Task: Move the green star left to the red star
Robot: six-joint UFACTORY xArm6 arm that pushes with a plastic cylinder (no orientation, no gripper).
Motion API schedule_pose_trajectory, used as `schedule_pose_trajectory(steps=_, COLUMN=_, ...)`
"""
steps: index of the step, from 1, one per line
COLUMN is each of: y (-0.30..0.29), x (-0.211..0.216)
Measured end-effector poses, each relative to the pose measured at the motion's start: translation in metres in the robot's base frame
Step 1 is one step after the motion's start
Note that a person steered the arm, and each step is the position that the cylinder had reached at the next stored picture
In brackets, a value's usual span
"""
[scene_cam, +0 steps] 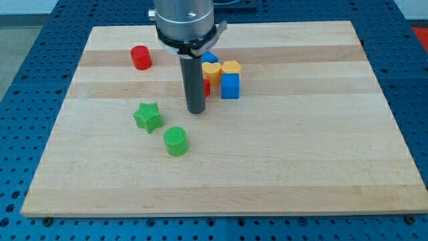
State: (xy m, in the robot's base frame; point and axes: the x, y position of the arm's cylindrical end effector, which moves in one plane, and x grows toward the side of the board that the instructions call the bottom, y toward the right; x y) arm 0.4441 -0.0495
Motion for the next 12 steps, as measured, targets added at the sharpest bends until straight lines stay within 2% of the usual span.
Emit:
schedule_pose_trajectory(steps=2, y=-0.03, x=0.028)
schedule_pose_trajectory(steps=3, y=-0.076, x=0.03)
schedule_pose_trajectory(steps=4, y=-0.141, x=0.016)
schedule_pose_trajectory(steps=5, y=-0.163, x=-0.015)
schedule_pose_trajectory(steps=7, y=-0.191, x=-0.009)
schedule_pose_trajectory(steps=9, y=-0.123, x=-0.087)
schedule_pose_trajectory(steps=10, y=-0.14, x=-0.086)
schedule_pose_trajectory(steps=12, y=-0.206, x=-0.049)
